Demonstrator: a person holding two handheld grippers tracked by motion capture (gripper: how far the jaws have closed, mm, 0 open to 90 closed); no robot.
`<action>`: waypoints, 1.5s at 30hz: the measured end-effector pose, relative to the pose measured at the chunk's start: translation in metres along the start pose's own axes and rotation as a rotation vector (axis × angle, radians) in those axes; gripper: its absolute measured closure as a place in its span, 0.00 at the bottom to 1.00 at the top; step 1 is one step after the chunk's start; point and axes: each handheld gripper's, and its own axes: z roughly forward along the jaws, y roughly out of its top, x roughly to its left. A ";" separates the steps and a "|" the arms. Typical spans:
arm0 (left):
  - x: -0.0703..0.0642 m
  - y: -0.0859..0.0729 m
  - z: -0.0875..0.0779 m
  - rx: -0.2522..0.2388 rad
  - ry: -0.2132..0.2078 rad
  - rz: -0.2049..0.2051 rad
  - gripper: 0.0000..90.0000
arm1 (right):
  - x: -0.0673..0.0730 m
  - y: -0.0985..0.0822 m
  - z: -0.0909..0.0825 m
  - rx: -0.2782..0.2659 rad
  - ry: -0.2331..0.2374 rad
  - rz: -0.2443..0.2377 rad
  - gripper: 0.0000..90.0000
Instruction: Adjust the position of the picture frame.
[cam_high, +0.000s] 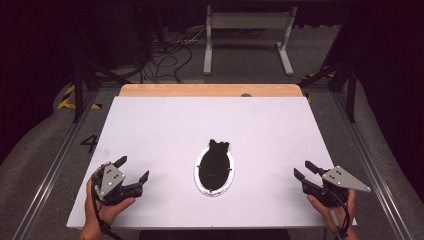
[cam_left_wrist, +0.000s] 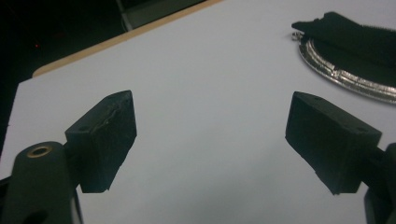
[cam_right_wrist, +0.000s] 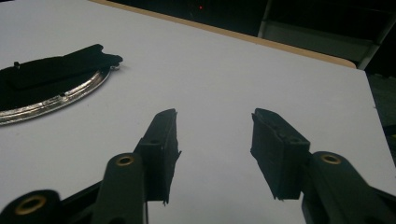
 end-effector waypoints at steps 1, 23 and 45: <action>0.000 -0.001 0.001 0.005 -0.021 -0.005 0.21 | 0.000 0.000 0.001 -0.001 0.000 -0.007 0.65; -0.007 0.033 0.056 0.166 -0.299 0.089 1.00 | 0.045 0.013 0.056 0.177 0.162 -0.046 1.00; -0.031 0.058 0.121 0.178 -0.481 0.097 1.00 | 0.104 0.032 0.108 0.274 0.306 -0.137 1.00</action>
